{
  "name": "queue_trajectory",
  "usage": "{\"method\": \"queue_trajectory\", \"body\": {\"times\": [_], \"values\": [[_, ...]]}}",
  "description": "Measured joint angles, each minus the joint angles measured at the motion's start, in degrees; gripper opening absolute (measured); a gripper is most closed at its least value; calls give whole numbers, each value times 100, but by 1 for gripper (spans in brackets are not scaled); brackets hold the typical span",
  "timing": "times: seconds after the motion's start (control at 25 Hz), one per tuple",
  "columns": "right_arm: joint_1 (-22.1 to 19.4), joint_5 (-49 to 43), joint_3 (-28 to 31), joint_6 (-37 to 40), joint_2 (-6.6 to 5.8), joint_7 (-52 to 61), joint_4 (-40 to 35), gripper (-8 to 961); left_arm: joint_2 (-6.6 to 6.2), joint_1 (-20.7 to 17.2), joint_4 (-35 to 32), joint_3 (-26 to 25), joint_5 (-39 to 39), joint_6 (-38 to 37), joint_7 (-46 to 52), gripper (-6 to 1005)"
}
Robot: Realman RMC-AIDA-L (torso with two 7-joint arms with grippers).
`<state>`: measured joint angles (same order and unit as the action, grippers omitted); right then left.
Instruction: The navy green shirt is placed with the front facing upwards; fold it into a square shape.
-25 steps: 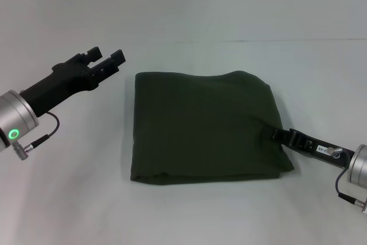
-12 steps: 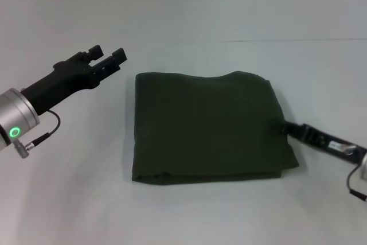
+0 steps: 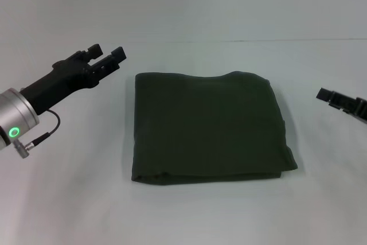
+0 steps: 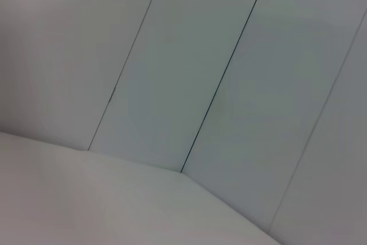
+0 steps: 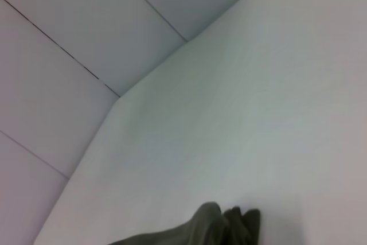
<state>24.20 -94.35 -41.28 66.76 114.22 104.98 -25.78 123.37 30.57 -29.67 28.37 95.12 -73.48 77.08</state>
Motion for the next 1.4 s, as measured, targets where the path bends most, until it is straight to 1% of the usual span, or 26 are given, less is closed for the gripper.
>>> {"method": "queue_trajectory", "body": {"times": [0.08, 0.2, 0.24, 0.4, 0.52, 0.64, 0.76, 0.84, 1.08, 1.2, 1.32, 1.4], "values": [[97, -17, -17, 88, -67, 88, -13, 598, 6, 8, -5, 5, -7, -5, 0, 754], [341, -185, -63, 231, -128, 249, -28, 638, 5, 16, -4, 9, -11, -12, -1, 754], [433, -262, -72, 269, -131, 278, -29, 651, 7, 17, -4, 12, -12, -24, -2, 754], [870, -763, -79, 306, -88, 342, -31, 704, 1, -17, -11, 5, -13, -133, -3, 754], [1201, -1188, -82, 108, -9, 582, -4, 744, -1, -44, -12, -5, -13, -196, -3, 754], [1479, -1673, -94, -331, 108, 816, -18, 484, -6, -78, -6, -8, -13, -224, -9, 754], [1668, -1953, -162, -731, 201, 906, -2, 335, -5, -99, -6, -6, -13, -226, -13, 754], [1779, -2050, -326, -1049, 270, 972, 20, 235, -5, -113, 10, -2, -12, -227, -20, 754], [1966, -2088, -1121, -2065, 405, 1227, 128, 37, -12, -129, 19, -1, 21, -181, -16, 754], [2051, -2091, -1450, -2534, 458, 1304, 216, 15, -18, -130, 23, -13, 39, -171, -14, 754], [2068, -2093, -1514, -2728, 497, 1306, 175, 0, -22, -130, 23, -15, 42, -144, -13, 754], [2075, -2083, -1493, -2811, 490, 1311, 150, 1, -24, -130, 23, -10, 41, -115, -12, 754]]}}
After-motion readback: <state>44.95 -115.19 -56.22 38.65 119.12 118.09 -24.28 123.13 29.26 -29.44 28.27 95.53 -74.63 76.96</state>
